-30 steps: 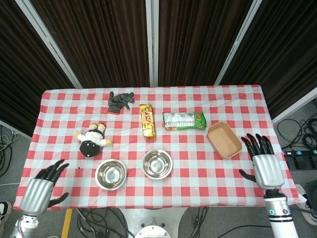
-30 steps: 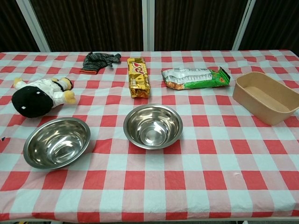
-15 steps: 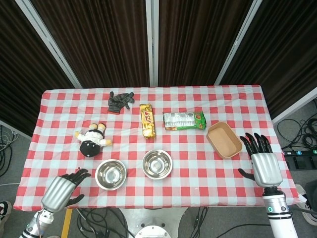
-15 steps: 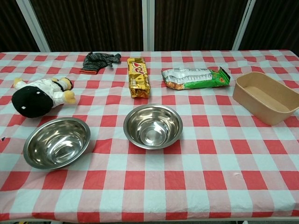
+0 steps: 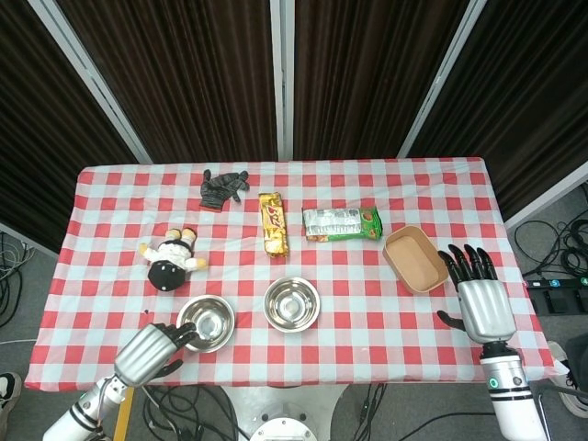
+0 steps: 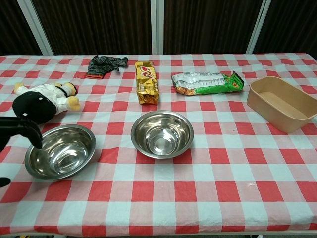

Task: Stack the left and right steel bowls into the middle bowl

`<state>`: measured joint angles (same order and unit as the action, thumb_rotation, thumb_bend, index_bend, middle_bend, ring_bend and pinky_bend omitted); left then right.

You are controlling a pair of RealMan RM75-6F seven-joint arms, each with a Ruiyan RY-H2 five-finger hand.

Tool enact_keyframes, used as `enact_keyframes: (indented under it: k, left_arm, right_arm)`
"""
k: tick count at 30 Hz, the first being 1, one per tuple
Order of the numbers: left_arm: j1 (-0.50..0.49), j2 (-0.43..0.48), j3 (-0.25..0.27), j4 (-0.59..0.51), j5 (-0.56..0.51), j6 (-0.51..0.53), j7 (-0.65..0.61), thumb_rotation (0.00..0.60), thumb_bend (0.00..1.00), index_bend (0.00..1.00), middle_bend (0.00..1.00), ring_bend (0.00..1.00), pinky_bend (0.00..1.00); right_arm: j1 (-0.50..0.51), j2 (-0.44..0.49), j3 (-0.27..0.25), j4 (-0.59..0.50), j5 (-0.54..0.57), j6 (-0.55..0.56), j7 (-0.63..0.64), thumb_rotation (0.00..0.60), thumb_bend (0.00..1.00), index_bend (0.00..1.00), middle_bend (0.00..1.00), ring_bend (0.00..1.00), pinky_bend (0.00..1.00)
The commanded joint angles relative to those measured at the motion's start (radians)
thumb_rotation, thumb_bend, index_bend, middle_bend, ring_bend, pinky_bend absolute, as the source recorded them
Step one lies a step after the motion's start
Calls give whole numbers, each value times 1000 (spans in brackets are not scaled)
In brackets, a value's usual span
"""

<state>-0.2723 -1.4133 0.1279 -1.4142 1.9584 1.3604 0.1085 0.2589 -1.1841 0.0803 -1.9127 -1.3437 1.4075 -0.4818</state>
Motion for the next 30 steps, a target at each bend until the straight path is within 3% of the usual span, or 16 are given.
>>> enact_keyframes:
  k: [1,9,17,30]
  left_arm:
    - [-41,-31,-9,37,2,-38,-29,600,233,413,426,624,783]
    - [-83,-64,-2,116,21,-29,-44,600,235,429,427,624,783]
    - [-58,-45,26,97,-21,-13,-48,600,229,429,428,627,794]
    - [-61,-116,28,212,-66,-21,-64,600,228,430,436,628,798]
  right_arm:
    - [3,0,5,-7,8,-6,-10,600,0,113,76,0,46]
    - [9,-2,14,-17,31,-19,-33,600,0,113,76,0,46]
    - [13,-11,15,-11,44,-32,-42,600,0,112,77,0,46]
    - [21,-6,22,-33,67,-42,-71,600,0,111,77,0,46]
